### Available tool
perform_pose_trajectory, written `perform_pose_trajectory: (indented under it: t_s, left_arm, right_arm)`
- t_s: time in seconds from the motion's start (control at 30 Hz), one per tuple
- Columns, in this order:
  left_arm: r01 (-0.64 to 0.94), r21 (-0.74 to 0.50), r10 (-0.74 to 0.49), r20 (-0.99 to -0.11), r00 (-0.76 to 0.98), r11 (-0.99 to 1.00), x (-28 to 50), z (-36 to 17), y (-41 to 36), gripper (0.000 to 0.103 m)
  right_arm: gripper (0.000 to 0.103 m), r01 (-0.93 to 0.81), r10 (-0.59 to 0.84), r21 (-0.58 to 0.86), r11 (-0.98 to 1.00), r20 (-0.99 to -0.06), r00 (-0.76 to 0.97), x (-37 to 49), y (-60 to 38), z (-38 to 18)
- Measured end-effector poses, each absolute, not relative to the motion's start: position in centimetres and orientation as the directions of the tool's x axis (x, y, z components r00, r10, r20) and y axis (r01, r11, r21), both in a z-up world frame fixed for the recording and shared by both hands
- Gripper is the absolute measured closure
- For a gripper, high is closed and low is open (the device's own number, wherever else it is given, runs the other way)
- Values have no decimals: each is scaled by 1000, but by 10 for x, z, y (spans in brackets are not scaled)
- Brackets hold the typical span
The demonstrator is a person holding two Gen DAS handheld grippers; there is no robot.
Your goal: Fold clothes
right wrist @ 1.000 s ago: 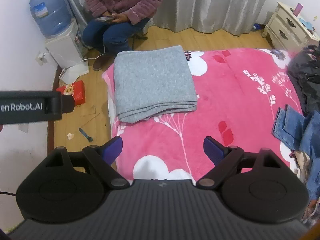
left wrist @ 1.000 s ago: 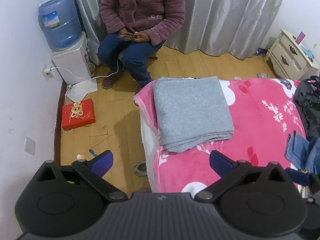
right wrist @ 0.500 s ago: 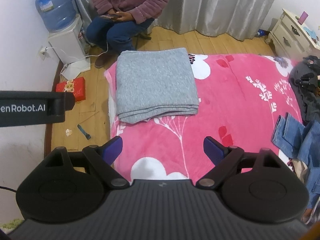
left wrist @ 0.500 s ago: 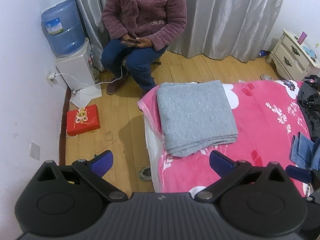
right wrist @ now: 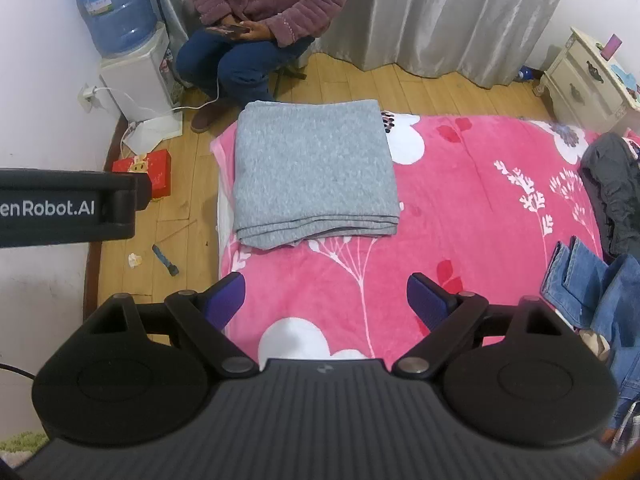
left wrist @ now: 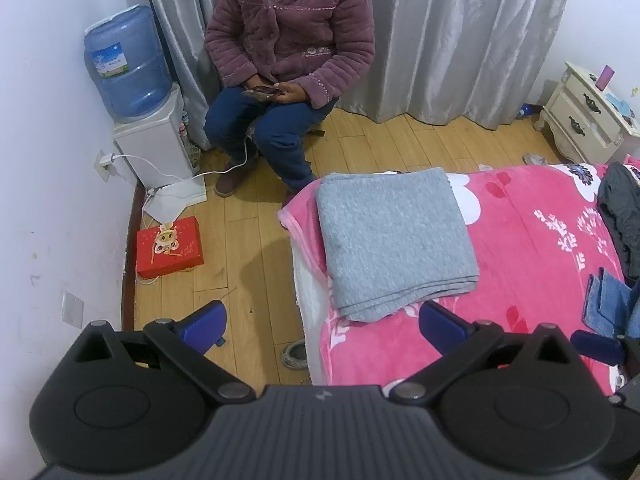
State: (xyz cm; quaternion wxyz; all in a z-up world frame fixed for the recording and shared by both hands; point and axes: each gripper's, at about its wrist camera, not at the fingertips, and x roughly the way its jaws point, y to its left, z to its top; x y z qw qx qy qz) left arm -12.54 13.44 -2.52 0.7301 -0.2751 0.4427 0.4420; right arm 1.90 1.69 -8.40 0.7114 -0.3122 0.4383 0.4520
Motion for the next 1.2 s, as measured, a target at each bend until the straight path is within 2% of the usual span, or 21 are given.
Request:
perform_pose_trajectory:
  t_s: [0.2, 0.5, 0.7, 0.97, 1.2]
  left_arm:
    - [-885, -8, 379, -902, 207, 466, -130, -34, 138, 0]
    - [-880, 43, 328, -935, 131, 472, -160, -81, 158, 0]
    - [-921, -36, 294, -942, 161, 388, -170, -141, 192, 1]
    - [-888, -258, 239, -900, 364, 380, -142, -216, 237, 6]
    - [-846, -348, 246, -850, 466, 404, -103, -248, 279, 6]
  right_arm:
    - [15, -914, 371, -45, 402, -905, 207, 20, 15, -87]
    - [15, -855, 413, 41, 517, -887, 207, 45, -20, -112]
    - [15, -814, 418, 77, 575, -883, 212, 64, -20, -169]
    - [16, -800, 506, 136, 585, -832, 228, 96, 12, -237]
    - [16, -753, 651, 348, 559, -746, 139, 185, 77, -278]
